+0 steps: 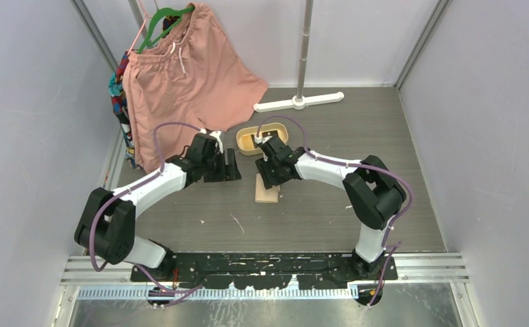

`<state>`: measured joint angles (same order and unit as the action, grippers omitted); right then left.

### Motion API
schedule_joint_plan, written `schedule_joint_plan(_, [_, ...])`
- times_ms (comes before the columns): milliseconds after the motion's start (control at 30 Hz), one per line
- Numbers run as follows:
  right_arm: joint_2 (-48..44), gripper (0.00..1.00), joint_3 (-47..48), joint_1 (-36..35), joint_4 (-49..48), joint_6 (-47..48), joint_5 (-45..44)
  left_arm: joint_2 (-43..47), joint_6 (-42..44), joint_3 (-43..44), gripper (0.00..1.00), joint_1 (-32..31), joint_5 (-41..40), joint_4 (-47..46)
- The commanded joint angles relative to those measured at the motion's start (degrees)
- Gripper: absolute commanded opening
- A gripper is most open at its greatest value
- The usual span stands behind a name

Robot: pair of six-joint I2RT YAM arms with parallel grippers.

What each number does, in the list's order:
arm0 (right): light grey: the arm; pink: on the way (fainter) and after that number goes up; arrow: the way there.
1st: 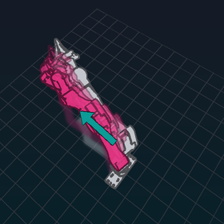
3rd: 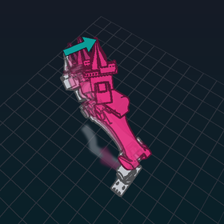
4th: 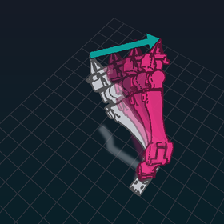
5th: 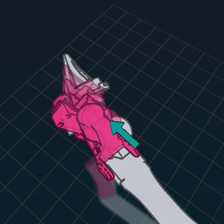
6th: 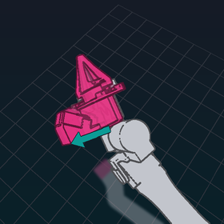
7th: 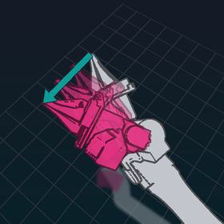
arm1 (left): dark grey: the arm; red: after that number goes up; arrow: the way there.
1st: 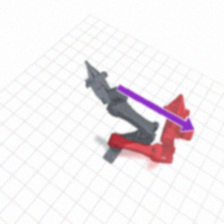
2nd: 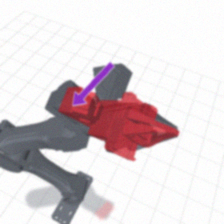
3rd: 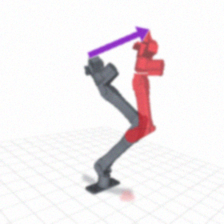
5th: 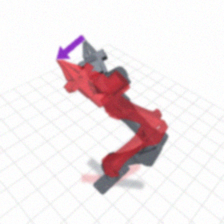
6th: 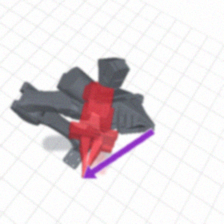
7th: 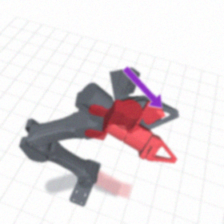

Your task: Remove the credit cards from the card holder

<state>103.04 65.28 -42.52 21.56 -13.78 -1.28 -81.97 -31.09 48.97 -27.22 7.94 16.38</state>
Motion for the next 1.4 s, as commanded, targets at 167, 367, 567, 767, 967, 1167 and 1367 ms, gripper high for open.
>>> schedule_joint_plan(167, [1.38,0.25,-1.32,-0.06,-1.6,-1.5,0.49,-0.96,-0.82,1.15,0.69,-1.39,-0.13,-3.65])
schedule_joint_plan(367, [1.1,0.01,-3.37,-0.05,-3.41,-2.4,4.64,-3.23,-2.56,0.74,0.68,-3.68,0.36,-6.1])
schedule_joint_plan(567, [-2.67,0.01,-6.96,1.19,-8.26,-5.42,7.62,-5.88,-4.7,0.6,0.68,-6.21,0.93,-8.81])
schedule_joint_plan(767, [-9.25,0.01,-10.01,3.07,-11.75,-7.27,9.02,-8.9,-8.35,-0.02,0.67,-8.55,1.38,-12.7])
schedule_joint_plan(967, [-14.93,0.01,-13.66,5.44,-16.35,-9.45,13.35,-12.62,-8.9,1.17,0.66,-11.55,2.47,-15.96])
schedule_joint_plan(1167, [-18.83,0.01,-18.28,8.45,-23.98,-12.88,20.01,-14.94,-9.43,2.5,0.66,-13.66,2.13,-16.09])
schedule_joint_plan(1367, [-19.88,0.01,-22.57,11.79,-33.03,-18.11,26.94,-16.48,-9.43,3.19,0.66,-14.43,1.5,-16.05])
